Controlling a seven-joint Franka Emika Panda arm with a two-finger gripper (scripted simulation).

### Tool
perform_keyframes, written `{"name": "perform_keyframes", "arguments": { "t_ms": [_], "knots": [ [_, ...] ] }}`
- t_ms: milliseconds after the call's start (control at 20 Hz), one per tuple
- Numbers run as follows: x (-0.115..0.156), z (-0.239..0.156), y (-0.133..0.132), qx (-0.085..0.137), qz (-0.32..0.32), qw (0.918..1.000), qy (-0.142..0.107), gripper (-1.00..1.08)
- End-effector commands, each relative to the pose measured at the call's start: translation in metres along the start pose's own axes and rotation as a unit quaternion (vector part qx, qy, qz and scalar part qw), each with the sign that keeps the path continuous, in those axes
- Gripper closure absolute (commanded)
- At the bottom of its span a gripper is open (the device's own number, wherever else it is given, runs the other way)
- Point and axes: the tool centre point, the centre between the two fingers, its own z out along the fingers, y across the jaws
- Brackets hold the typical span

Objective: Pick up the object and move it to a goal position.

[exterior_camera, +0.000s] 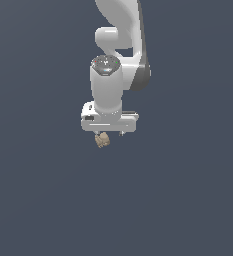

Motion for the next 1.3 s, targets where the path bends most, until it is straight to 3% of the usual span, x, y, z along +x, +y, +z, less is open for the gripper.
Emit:
{"name": "perform_keyframes", "arguments": {
  "t_ms": [0,550,1250],
  "knots": [
    [0.0,0.0,0.0,0.0,0.0,1.0,0.0,-0.92],
    [0.004,-0.013,-0.001,0.011,-0.005,0.9999,0.007,-0.92],
    [-0.009,0.013,0.013,0.007,-0.062,0.998,0.006,-0.92]
  ]
}}
